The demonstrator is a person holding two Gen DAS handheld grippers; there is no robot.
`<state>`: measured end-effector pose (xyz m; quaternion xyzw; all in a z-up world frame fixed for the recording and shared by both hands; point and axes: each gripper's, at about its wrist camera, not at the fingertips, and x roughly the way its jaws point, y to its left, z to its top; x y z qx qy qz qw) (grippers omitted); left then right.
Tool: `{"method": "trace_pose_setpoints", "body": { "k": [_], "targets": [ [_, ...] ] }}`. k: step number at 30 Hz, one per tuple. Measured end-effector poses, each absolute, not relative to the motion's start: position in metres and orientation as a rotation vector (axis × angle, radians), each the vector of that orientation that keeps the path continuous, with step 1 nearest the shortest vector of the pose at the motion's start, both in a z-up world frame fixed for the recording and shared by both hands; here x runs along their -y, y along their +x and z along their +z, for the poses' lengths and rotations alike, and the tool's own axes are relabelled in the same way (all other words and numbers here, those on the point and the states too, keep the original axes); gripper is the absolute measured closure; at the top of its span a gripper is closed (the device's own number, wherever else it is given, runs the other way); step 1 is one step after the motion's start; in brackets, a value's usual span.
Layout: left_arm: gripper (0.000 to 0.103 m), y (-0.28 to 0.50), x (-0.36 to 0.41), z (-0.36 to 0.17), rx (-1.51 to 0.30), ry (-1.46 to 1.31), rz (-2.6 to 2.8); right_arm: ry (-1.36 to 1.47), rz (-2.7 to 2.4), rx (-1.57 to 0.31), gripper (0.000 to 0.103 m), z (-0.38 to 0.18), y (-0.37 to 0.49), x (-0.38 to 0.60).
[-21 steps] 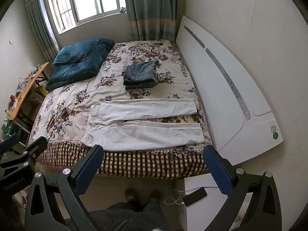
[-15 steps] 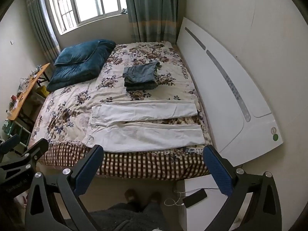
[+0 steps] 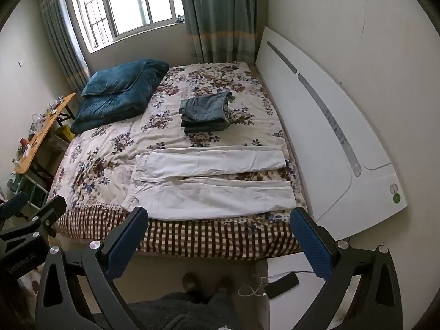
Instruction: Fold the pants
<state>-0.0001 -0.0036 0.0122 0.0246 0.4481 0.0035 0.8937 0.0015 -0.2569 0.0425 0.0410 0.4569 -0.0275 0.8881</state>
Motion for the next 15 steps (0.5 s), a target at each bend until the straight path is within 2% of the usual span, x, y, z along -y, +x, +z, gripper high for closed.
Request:
{"method": "trace_pose_setpoints", "body": {
  "k": [15],
  "targets": [
    [0.0,0.0049,0.0079,0.0214,-0.921,0.055,0.004,0.081,-0.05,-0.942,0.0,0.0422,0.0002,0.2529]
  ]
}}
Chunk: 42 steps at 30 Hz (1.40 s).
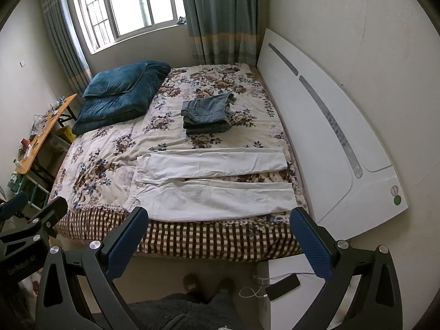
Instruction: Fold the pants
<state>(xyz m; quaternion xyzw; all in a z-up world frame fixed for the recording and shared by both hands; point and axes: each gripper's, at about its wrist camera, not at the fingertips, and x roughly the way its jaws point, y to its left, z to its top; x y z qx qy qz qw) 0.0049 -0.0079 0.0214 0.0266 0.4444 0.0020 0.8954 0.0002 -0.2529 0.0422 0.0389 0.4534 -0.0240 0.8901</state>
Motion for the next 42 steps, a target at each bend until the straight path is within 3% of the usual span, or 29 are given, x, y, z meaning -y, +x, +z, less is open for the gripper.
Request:
{"method": "trace_pose_setpoints", "body": {
  "k": [42],
  "targets": [
    [0.0,0.0005,0.0051,0.0262,-0.895,0.038,0.001,0.079,-0.05,-0.941,0.0,0.0443,-0.0003,0.2457]
  ]
}}
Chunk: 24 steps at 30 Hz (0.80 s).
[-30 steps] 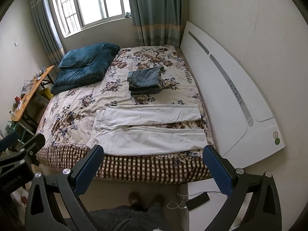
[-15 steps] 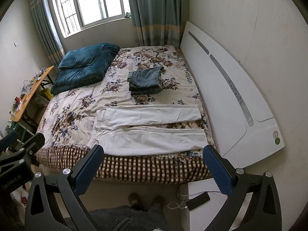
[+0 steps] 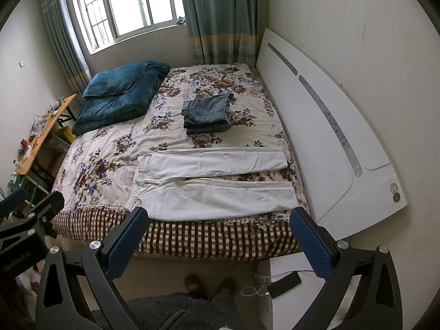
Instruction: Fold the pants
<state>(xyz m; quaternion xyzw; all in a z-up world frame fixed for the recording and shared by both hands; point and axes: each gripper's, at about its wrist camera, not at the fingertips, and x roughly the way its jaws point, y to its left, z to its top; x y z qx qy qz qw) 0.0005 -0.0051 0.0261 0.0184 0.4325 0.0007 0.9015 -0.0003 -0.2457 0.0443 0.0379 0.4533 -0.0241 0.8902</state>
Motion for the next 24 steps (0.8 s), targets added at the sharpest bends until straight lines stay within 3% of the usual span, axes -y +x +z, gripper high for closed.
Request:
{"method": "trace_pose_setpoints", "body": {
  "k": [24],
  "targets": [
    [0.0,-0.009,0.007,0.006,-0.9,0.038,0.037,0.098,-0.031,-0.981,0.0,0.026,0.005,0.249]
  ]
}}
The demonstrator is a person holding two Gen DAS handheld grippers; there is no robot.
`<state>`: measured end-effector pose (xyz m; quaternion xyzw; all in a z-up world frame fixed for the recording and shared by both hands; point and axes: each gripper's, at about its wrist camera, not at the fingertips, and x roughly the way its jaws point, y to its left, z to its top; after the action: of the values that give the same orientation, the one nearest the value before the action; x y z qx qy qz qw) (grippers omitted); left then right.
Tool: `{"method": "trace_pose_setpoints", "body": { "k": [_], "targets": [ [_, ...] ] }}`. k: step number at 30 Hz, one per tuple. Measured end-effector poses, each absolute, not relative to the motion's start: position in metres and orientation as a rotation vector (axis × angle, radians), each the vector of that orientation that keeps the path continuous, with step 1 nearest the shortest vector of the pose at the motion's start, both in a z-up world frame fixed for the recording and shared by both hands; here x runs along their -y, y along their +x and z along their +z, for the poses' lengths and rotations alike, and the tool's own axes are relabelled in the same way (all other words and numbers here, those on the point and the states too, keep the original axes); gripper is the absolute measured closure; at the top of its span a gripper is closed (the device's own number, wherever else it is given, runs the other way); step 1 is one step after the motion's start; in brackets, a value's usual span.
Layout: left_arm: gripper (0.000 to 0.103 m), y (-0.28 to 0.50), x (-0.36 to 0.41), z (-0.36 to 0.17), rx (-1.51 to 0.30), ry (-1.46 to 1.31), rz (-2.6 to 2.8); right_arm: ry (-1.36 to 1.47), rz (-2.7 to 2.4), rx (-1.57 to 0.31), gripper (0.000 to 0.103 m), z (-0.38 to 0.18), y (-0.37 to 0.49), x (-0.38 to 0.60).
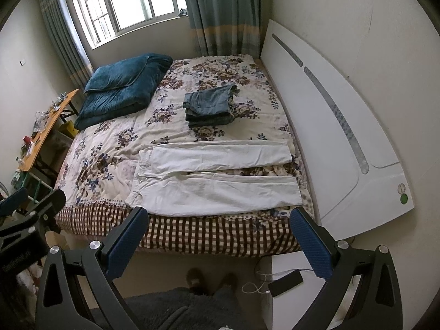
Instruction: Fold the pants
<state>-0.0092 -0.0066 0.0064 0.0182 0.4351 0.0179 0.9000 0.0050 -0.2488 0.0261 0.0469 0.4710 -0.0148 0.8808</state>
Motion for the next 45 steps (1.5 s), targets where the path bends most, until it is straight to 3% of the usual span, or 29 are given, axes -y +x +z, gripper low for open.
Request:
{"method": "trace_pose_setpoints", "body": {
  "k": [10,22,32,38,45],
  "targets": [
    [0.0,0.07,0.007,-0.043,-0.909,0.053,0.142,0.148,-0.042,-1.023,0.0,-0.024,0.076,0.263],
    [0.0,0.26,-0.034,-0.155,-1.07,0.09,0.157,0.131,-0.141,-1.194,0.0,-0.145,0.273,0.249],
    [0.001,0.457,-0.067,-0.316,-1.272,0.3,0.094,-0.013,-0.111,-1.382,0.0,-0.319,0.506,0.213],
    [0.022,0.547,-0.054,-0.461,-1.462,0.502,-0.105,-0.211,0.063,-1.49,0.0,-0.443,0.62,0.187],
    [0.022,0.594,-0.031,-0.599,-1.604,0.761,-0.336,-0.477,0.294,-1.667,0.001,-0.584,0.691,0.147]
  ]
}}
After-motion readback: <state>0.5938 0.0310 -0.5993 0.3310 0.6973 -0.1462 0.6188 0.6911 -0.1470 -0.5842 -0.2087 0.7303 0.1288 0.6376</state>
